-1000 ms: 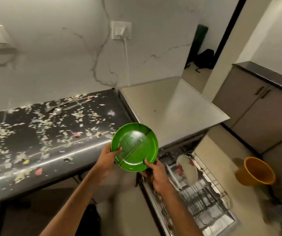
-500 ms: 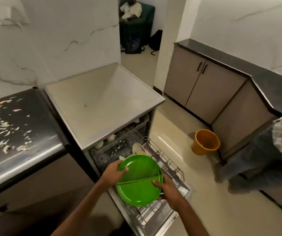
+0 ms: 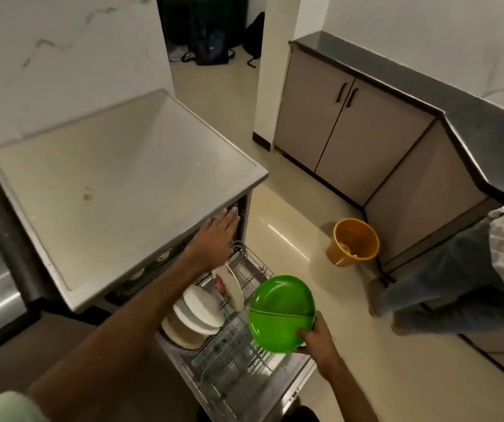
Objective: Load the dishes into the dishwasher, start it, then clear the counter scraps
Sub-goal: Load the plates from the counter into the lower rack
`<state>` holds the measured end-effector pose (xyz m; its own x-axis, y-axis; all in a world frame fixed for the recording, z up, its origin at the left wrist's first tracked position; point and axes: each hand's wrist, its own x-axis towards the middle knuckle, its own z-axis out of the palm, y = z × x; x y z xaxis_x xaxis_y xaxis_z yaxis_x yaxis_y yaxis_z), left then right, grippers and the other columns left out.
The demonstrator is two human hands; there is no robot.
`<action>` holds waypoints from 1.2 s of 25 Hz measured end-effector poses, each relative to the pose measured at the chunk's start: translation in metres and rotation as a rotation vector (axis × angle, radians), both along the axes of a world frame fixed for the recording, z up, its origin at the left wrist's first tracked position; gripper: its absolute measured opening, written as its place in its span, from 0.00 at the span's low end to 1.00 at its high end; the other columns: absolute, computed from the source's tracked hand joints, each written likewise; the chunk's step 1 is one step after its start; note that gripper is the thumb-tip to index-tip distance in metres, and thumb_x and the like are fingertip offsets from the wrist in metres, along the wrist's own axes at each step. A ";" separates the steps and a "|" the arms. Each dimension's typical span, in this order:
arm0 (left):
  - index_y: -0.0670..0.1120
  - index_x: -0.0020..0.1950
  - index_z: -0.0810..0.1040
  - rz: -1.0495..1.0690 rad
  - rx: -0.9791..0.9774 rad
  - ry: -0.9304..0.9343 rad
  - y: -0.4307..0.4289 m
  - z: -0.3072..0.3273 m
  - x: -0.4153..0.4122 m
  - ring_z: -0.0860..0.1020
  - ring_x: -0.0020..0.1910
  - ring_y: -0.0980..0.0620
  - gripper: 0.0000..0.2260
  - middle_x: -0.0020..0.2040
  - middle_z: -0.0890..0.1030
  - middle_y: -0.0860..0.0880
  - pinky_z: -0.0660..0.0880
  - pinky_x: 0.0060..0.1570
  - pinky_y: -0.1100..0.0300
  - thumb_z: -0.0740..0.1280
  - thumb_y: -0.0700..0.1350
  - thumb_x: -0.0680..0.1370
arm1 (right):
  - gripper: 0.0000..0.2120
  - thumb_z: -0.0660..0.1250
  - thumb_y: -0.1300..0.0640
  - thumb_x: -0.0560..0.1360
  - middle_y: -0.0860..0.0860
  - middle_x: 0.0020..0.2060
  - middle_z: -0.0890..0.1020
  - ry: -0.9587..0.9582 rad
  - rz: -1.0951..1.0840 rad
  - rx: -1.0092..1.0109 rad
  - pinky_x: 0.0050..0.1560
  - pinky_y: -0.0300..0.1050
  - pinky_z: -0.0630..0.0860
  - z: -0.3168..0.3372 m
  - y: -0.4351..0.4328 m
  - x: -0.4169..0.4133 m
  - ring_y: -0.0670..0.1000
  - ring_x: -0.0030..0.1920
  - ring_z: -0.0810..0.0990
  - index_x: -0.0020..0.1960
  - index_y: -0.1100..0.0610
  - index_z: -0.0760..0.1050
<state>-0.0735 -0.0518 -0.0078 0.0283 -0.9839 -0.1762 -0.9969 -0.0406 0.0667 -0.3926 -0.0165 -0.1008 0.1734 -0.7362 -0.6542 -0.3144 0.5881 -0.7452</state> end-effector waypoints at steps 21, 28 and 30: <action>0.47 0.82 0.45 0.012 -0.375 -0.418 -0.123 -0.114 0.048 0.50 0.80 0.43 0.36 0.82 0.46 0.45 0.57 0.75 0.42 0.53 0.62 0.80 | 0.25 0.66 0.59 0.78 0.56 0.56 0.81 0.498 0.960 -0.475 0.49 0.49 0.78 -0.309 -0.251 0.203 0.56 0.53 0.81 0.72 0.56 0.64; 0.46 0.82 0.45 0.024 -0.368 -0.430 -0.124 -0.113 0.047 0.52 0.80 0.42 0.37 0.82 0.48 0.44 0.59 0.74 0.41 0.53 0.64 0.80 | 0.28 0.63 0.60 0.80 0.56 0.52 0.81 0.495 1.052 -0.442 0.42 0.42 0.74 -0.345 -0.242 0.208 0.48 0.40 0.74 0.76 0.57 0.57; 0.46 0.82 0.45 0.026 -0.364 -0.426 -0.123 -0.113 0.045 0.52 0.80 0.42 0.36 0.82 0.49 0.44 0.59 0.74 0.41 0.53 0.64 0.80 | 0.28 0.64 0.62 0.79 0.56 0.52 0.81 0.489 1.034 -0.433 0.43 0.42 0.75 -0.350 -0.242 0.206 0.48 0.41 0.75 0.76 0.58 0.58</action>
<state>-0.0281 -0.1745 -0.1209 0.0473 -0.9772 0.2072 -0.9377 -0.1149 -0.3278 -0.1868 -0.2580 -0.4504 0.6105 -0.5706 -0.5494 -0.7885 -0.3721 -0.4897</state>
